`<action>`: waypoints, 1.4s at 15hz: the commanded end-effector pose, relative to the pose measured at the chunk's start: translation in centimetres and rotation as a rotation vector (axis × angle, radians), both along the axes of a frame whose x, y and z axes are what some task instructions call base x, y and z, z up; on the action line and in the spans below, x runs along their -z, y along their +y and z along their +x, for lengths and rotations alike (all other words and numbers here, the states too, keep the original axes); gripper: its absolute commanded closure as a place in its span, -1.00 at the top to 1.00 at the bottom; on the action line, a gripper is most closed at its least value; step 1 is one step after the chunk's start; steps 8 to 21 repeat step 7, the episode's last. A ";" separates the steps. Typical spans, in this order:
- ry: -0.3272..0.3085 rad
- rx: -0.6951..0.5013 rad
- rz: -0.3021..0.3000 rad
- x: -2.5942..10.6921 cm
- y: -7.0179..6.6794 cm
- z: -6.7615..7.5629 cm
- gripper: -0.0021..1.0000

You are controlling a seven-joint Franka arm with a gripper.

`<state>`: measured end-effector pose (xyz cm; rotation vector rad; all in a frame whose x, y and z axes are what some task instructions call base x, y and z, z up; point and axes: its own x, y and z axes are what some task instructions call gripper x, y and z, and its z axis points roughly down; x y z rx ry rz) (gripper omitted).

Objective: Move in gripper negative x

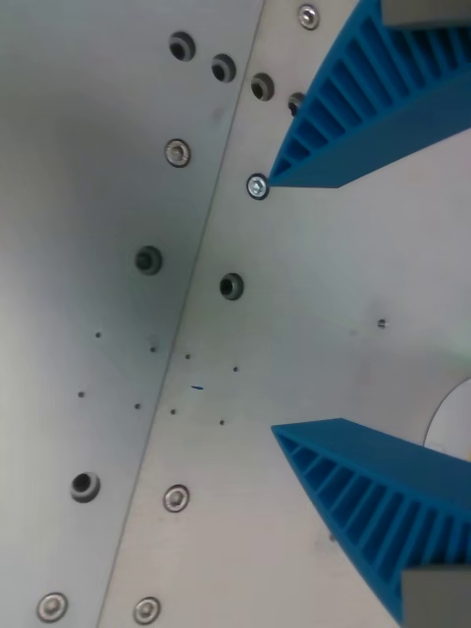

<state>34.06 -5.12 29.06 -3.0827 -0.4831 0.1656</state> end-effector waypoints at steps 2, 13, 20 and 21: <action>-0.093 -0.019 -0.001 -0.6 -0.9 -3.1 1.00; -0.093 -0.019 -0.001 -0.6 -1.7 -5.5 1.00; -0.093 -0.019 -0.001 -0.6 -1.7 -5.5 1.00; -0.093 -0.019 -0.001 -0.6 -1.7 -5.5 1.00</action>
